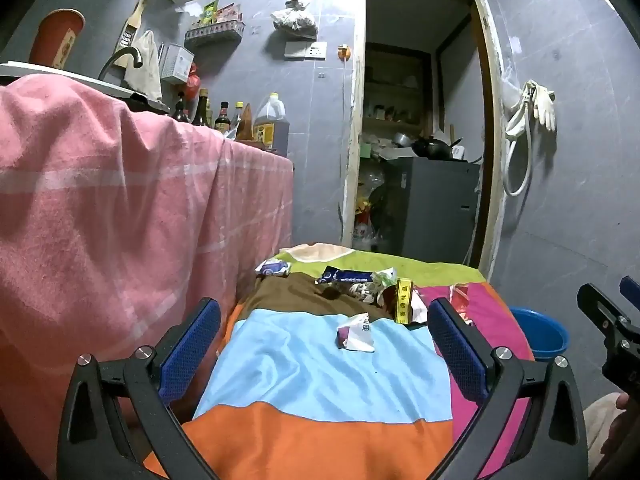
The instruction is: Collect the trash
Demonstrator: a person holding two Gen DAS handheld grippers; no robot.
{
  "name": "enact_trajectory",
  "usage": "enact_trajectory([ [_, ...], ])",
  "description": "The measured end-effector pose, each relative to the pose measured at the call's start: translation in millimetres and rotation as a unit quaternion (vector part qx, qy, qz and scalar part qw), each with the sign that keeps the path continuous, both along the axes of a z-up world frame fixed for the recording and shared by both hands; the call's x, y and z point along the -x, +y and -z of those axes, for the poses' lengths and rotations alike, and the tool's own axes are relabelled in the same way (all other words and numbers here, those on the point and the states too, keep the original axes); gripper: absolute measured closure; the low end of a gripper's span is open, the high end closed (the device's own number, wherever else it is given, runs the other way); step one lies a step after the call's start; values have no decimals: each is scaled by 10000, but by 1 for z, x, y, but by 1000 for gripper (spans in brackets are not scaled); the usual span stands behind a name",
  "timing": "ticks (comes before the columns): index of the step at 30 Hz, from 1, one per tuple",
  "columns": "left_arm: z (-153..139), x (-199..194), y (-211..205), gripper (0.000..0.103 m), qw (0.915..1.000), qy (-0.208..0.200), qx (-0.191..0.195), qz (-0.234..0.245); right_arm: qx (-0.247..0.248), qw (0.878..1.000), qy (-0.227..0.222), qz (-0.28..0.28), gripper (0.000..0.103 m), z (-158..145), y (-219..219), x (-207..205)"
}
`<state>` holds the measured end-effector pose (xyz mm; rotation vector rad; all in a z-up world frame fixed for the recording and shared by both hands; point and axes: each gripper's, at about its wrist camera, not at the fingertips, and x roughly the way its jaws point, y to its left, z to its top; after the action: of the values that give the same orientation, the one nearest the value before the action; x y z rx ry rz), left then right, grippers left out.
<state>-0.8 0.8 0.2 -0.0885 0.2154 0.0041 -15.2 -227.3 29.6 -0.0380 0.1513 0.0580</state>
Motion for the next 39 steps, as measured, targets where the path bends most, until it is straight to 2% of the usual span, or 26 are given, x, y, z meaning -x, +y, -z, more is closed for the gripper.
enact_trajectory([
  [39, 1, -1, 3, 2, 10000, 73, -60, -13, 53, 10000, 23, 6, 0, -1, 1, 2],
])
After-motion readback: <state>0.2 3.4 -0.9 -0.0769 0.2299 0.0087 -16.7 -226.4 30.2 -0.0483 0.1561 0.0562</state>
